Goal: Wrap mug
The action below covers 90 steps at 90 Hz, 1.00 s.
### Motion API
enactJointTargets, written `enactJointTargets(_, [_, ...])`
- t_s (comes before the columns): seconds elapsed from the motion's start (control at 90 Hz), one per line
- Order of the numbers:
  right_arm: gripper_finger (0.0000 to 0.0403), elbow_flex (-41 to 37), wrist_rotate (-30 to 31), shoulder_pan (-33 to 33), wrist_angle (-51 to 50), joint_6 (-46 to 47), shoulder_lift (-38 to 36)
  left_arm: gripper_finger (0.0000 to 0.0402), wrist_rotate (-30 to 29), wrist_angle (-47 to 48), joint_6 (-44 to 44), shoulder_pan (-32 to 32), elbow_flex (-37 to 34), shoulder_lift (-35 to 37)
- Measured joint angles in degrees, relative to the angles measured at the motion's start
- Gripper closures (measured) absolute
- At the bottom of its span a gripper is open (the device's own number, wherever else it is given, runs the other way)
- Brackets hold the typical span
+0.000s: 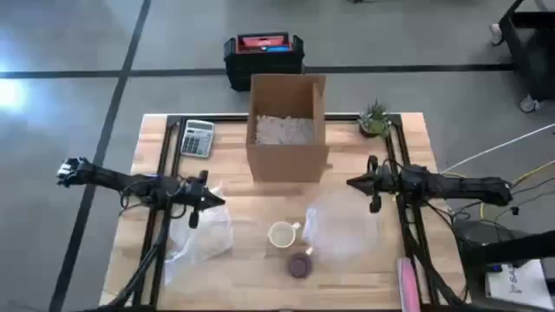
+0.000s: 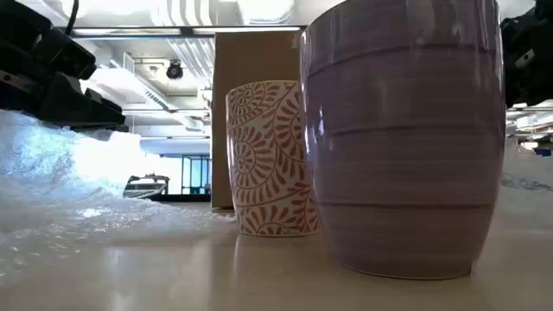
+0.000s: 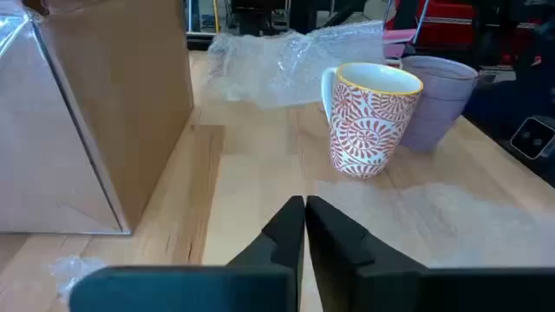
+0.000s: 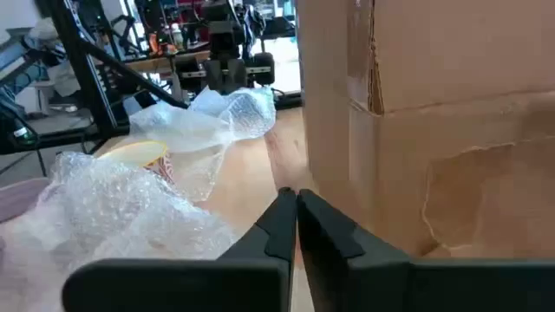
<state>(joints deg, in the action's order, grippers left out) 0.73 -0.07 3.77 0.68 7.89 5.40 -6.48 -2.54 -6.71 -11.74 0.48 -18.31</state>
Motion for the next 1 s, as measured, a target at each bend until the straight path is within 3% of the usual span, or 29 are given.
enactJointTargets(1.0, [0.0403, 0.0, 0.0, 0.0, 0.0, 0.0, 0.0, 0.0399, 0.0, 0.0, 0.0, 0.0, 0.0, 0.0])
